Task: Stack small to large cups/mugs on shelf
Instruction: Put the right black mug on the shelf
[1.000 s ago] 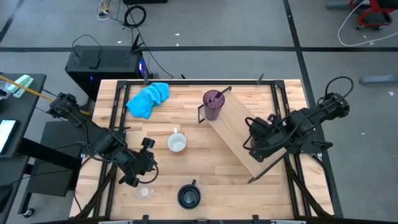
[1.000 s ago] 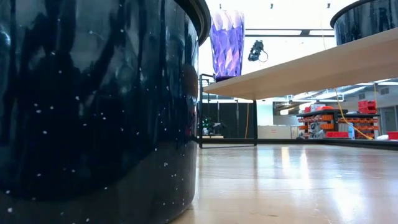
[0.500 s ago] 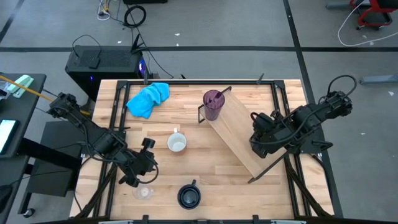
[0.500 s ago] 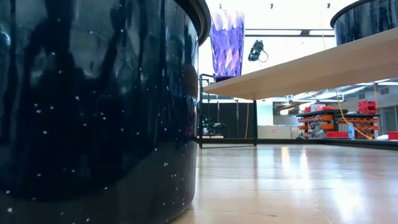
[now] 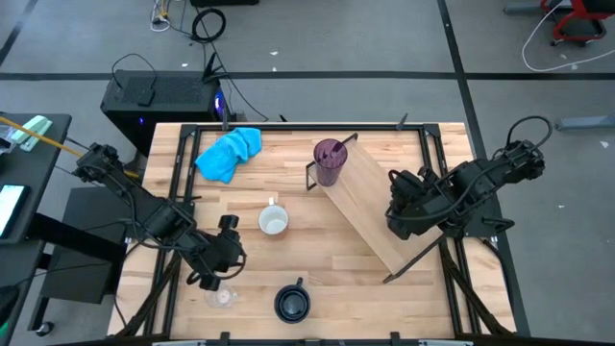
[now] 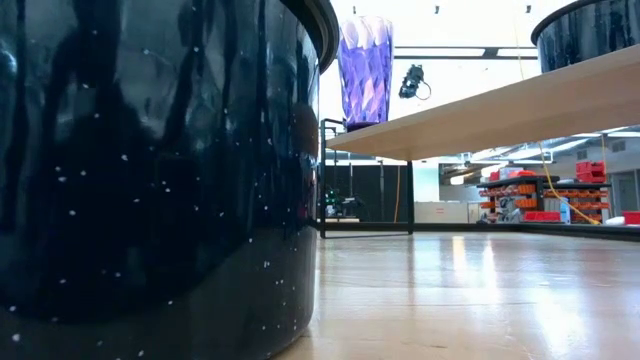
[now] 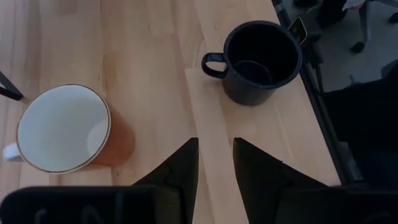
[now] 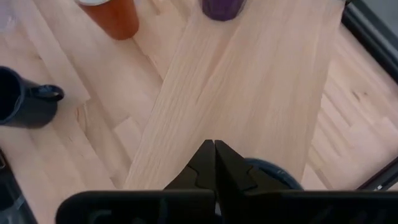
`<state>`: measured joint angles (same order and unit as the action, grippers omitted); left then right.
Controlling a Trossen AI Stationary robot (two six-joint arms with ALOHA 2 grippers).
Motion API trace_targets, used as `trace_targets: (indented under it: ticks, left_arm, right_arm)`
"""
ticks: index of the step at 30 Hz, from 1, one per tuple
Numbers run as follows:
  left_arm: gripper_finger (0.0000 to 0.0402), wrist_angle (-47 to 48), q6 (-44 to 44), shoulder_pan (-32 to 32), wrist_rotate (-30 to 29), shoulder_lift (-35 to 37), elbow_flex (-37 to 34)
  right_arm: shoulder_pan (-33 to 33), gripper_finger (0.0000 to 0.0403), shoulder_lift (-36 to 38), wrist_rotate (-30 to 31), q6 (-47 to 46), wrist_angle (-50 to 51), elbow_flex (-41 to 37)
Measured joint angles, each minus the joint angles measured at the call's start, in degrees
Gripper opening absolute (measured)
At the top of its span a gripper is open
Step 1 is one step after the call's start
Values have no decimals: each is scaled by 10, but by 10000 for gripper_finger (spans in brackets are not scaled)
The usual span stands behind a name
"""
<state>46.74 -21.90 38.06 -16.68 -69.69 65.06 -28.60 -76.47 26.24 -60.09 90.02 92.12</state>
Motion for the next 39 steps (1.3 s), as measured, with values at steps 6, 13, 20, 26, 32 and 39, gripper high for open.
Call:
trace_targets:
  ticks: [6, 13, 20, 26, 32, 39]
  left_arm:
    - [107, -3, 1, 0, 0, 0, 0]
    - [107, -5, 0, 0, 0, 0, 0]
    - [107, -4, 1, 0, 0, 0, 0]
    - [107, -4, 48, 0, 0, 0, 0]
    - [107, 3, 18, 1, 6, 0, 0]
    - [107, 49, -33, 1, 50, 0, 0]
  right_arm:
    - [0, 4, 0, 16, 1, 0, 0]
    - [1, 4, -1, 23, -2, 0, 0]
    - [-1, 4, -6, -39, -3, 0, 0]
    - [-4, 4, 8, -56, 13, 0, 0]
    - [-30, 4, 8, -79, 25, -4, 0]
    - [-107, 4, 6, -111, -59, 2, 0]
